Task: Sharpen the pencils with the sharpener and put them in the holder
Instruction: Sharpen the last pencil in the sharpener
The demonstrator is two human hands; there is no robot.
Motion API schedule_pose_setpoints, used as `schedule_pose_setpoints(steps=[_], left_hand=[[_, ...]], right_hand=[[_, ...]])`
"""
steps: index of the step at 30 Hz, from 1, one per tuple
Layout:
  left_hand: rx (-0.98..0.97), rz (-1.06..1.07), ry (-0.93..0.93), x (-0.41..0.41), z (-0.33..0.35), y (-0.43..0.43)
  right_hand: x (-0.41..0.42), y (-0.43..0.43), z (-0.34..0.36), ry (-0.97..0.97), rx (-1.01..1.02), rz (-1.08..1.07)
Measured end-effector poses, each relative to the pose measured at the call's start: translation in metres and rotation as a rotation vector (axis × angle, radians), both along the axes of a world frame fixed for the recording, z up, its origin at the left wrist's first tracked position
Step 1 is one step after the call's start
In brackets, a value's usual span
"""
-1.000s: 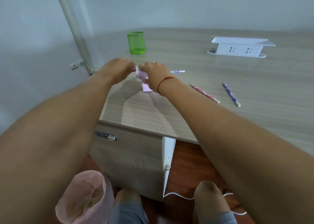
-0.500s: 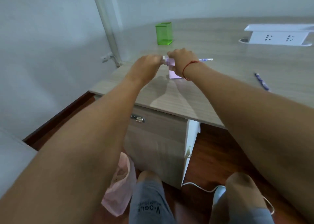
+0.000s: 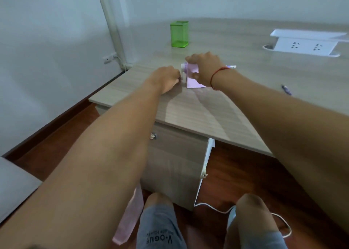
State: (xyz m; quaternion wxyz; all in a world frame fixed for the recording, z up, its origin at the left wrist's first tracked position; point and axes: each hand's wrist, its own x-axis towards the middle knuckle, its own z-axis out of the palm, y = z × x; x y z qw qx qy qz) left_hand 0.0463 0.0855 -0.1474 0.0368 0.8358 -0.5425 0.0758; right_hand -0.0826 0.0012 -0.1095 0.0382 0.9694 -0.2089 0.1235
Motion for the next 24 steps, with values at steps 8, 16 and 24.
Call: schedule_pose_setpoints(steps=[8,16,24], left_hand=[[-0.107,-0.019,-0.092,0.023,0.031,-0.021],[-0.339,-0.064,-0.071,-0.007,0.029,0.013],[-0.150,0.038,-0.019,-0.031,-0.010,0.030]], right_hand=[[0.008,-0.005,0.000,0.030,-0.031,-0.019],[0.013,0.010,0.006,0.049,-0.061,-0.107],[0.007,0.009,0.003,0.031,-0.057,-0.053]])
